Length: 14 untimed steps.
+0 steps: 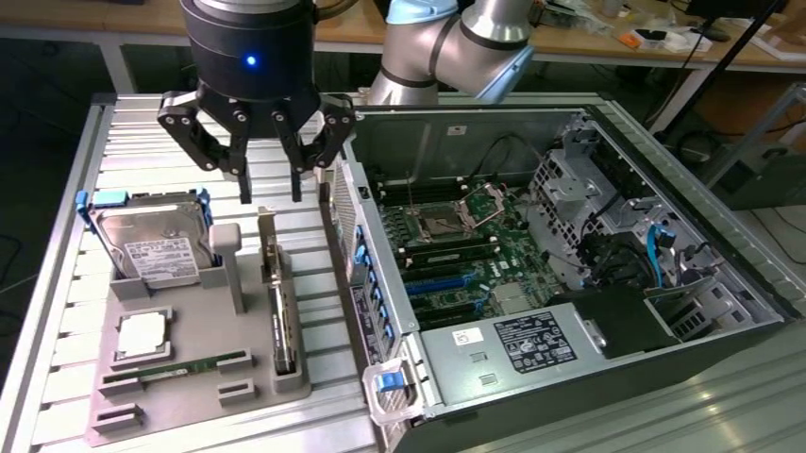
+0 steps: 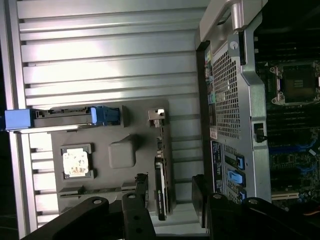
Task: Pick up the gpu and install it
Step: 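Pick up the gpu and move the gpu toward the slot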
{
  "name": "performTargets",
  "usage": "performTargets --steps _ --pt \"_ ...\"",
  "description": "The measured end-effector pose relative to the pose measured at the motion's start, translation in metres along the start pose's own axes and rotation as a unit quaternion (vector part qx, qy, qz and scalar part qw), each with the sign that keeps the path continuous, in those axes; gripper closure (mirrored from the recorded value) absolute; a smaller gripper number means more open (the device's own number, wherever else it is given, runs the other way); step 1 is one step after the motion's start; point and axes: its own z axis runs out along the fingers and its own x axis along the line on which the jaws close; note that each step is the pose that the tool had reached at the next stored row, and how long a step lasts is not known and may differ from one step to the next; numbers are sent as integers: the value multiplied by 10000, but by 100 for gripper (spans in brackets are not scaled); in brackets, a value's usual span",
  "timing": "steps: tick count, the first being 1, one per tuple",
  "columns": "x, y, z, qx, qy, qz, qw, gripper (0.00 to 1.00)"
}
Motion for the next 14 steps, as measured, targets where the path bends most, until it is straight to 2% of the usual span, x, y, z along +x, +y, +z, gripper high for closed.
performTargets --steps 6,14 --pt "-1 -5 2 0 0 -1 10000 52" --pt "1 -16 62 1 0 -1 10000 52"
